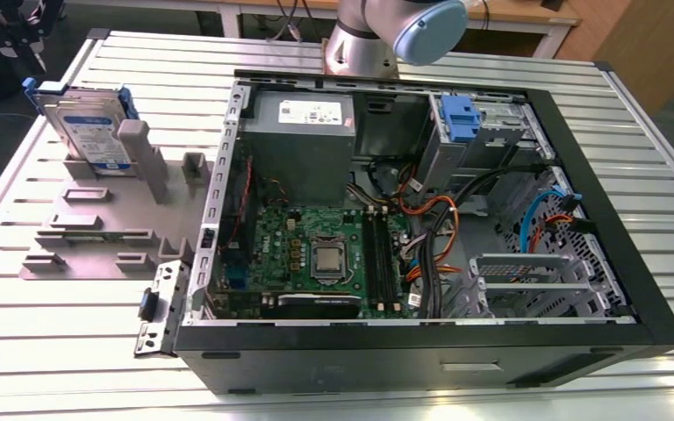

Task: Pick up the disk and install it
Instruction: 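Pick up the disk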

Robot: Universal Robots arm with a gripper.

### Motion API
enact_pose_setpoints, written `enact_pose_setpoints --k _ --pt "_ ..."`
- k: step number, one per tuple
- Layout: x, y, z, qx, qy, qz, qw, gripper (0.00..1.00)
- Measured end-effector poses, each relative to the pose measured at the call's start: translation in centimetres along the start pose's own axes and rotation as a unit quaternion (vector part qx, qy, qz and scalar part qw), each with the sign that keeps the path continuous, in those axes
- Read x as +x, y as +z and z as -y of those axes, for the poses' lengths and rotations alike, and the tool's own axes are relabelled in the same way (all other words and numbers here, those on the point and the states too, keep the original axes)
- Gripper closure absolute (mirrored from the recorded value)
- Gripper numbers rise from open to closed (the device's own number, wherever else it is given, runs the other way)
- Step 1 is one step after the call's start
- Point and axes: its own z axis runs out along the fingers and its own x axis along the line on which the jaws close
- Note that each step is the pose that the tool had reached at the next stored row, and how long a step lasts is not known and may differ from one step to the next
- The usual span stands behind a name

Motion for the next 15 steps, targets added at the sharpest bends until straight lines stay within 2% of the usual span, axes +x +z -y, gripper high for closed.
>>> enact_pose_setpoints --k 10,15 --pt "0.00 0.01 0.00 0.0000 -0.003 -0.0001 1.00000 0.89" --pt "0.00 0.01 0.00 -0.0003 -0.032 -0.0013 0.99950 0.89"
